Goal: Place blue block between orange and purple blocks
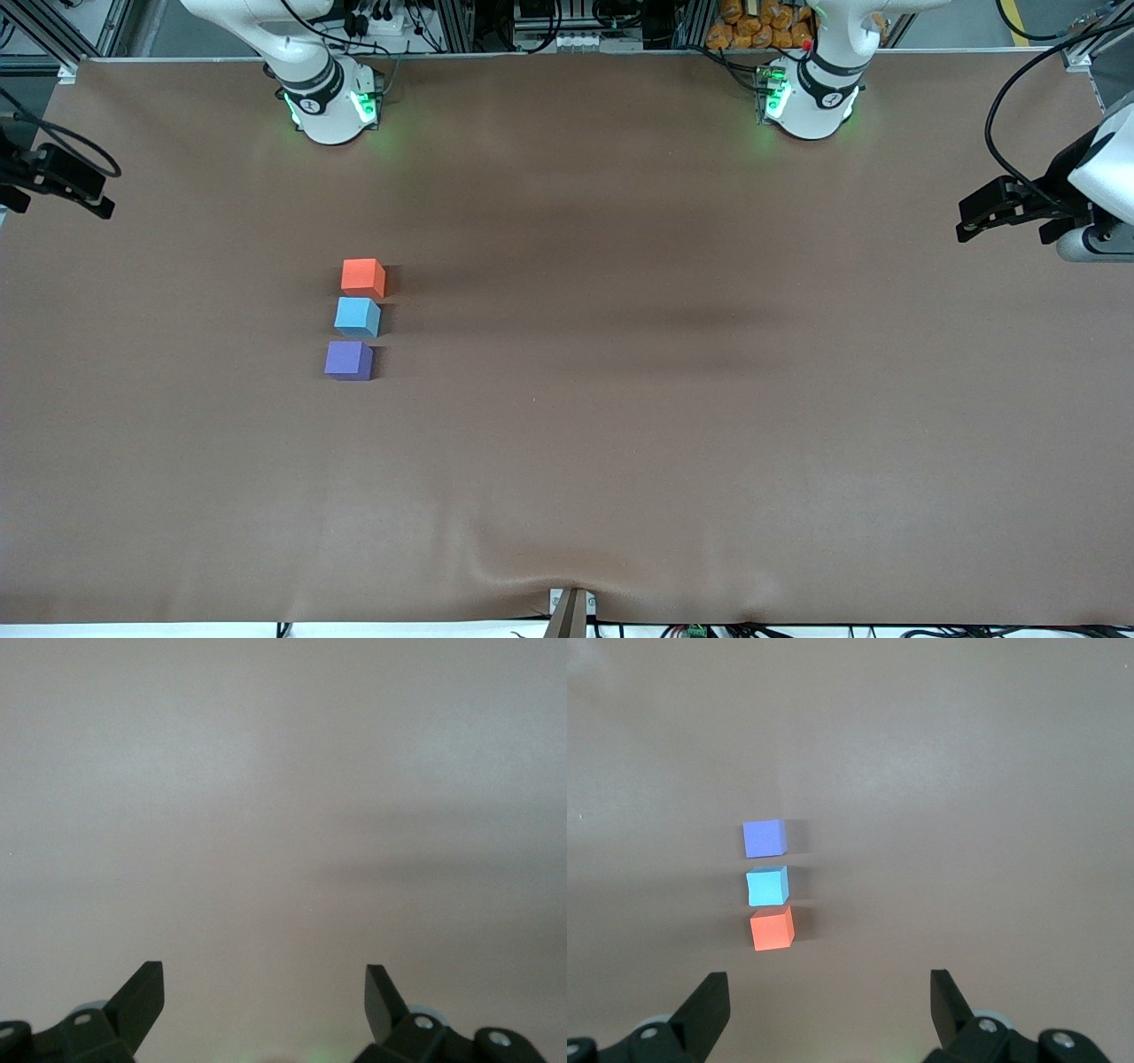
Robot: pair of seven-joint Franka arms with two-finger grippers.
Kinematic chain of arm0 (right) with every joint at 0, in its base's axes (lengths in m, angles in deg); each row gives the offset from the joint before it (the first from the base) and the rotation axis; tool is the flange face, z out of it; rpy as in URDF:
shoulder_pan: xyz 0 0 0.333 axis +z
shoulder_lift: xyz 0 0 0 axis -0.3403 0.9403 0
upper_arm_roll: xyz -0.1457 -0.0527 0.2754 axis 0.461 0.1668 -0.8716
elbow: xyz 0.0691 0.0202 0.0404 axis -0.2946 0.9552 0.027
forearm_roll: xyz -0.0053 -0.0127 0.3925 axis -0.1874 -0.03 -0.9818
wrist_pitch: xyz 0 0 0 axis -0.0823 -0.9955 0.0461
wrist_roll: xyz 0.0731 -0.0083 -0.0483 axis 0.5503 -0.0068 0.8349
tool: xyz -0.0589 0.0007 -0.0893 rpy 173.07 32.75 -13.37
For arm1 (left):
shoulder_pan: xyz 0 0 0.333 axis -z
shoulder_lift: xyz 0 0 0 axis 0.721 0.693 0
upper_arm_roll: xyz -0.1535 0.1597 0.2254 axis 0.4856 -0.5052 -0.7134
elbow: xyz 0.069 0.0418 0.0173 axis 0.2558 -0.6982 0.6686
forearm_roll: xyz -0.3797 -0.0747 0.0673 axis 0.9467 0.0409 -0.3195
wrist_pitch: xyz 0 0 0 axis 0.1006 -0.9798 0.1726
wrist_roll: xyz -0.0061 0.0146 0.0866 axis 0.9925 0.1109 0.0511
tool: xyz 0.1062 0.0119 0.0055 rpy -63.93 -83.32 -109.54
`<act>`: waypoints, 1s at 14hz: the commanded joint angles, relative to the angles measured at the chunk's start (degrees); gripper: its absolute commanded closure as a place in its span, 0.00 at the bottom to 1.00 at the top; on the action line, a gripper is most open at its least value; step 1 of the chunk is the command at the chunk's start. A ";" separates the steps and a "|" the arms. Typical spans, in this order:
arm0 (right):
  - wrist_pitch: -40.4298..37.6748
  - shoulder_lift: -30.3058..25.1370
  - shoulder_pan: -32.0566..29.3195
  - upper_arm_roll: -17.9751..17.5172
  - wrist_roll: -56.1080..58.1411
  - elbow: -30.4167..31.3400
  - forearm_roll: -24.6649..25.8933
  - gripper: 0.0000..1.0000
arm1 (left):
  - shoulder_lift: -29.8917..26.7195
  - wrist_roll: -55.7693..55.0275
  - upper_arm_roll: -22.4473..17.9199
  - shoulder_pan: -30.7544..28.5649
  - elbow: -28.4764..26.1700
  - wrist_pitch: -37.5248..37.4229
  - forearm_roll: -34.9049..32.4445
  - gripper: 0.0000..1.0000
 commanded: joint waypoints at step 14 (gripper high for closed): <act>1.08 -1.59 -0.57 -0.77 0.84 1.19 1.29 0.00 | -0.04 -0.26 -0.06 0.25 -0.30 -0.17 0.72 0.00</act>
